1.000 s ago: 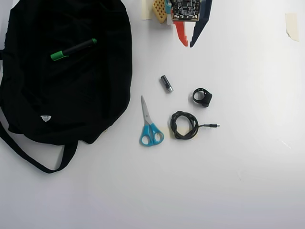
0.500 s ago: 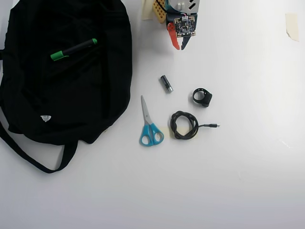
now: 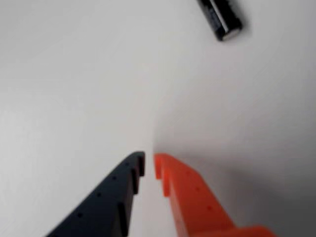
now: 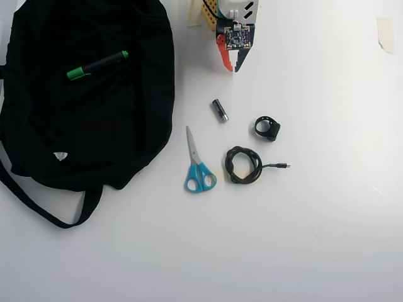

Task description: Put the green marker into the black bag

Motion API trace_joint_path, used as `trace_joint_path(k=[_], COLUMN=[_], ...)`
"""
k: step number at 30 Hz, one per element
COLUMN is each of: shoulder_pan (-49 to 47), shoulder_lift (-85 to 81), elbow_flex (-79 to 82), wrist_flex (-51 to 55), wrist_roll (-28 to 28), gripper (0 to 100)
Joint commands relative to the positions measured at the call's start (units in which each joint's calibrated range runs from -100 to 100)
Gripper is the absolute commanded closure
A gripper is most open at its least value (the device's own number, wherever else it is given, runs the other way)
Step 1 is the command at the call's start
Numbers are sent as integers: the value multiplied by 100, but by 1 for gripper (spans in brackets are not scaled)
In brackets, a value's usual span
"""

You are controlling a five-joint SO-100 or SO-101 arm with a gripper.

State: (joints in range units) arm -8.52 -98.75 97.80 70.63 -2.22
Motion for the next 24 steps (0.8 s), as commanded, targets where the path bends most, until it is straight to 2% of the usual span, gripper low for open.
trace_joint_path(k=[1, 24], shoulder_pan=[-23, 30], shoulder_lift=[-91, -91], elbow_flex=[148, 148], wrist_flex=[206, 189], wrist_roll=[28, 28], gripper=[98, 98])
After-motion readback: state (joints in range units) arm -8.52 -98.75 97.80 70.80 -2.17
